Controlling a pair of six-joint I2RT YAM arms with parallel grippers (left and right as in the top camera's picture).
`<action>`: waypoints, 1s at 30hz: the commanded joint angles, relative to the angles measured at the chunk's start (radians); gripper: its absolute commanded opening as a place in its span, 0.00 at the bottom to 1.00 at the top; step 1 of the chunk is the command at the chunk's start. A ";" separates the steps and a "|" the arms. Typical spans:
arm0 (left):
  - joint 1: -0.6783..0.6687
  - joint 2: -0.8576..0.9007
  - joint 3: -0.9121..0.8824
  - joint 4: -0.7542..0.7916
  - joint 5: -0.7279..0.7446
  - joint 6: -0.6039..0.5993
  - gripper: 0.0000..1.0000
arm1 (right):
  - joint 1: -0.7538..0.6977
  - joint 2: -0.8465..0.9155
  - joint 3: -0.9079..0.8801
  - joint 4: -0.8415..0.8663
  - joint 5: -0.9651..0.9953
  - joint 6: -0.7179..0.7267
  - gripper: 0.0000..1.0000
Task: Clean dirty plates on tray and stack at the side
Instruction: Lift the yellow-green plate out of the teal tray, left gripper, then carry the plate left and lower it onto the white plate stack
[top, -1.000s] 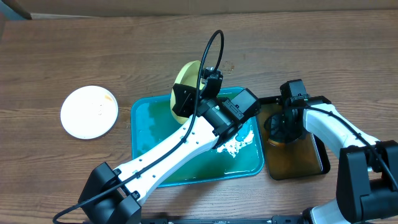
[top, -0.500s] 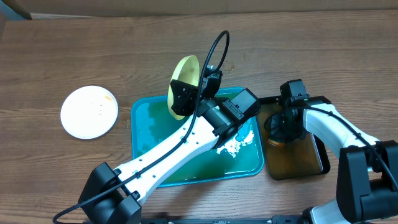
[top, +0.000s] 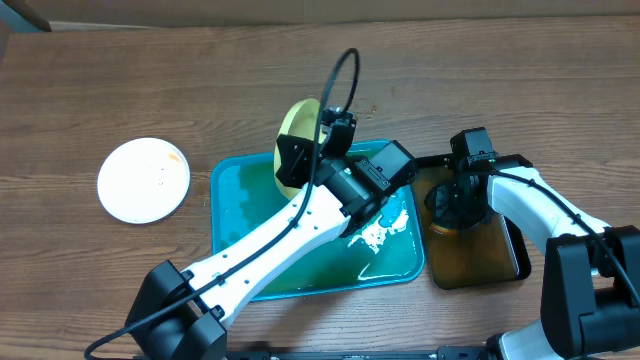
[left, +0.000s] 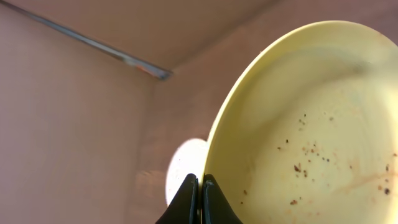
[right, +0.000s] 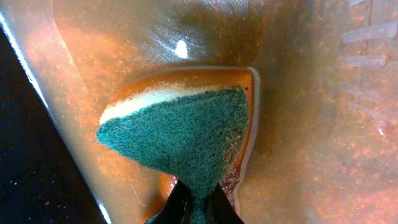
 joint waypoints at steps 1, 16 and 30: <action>0.066 -0.021 -0.007 -0.031 0.179 -0.032 0.04 | -0.001 0.008 -0.032 0.019 -0.003 0.003 0.04; 0.655 -0.153 -0.006 -0.029 0.761 0.052 0.04 | -0.001 0.008 -0.032 0.039 -0.003 0.003 0.04; 1.236 -0.115 -0.006 0.148 1.089 0.180 0.04 | -0.001 0.008 -0.032 0.031 -0.003 0.003 0.04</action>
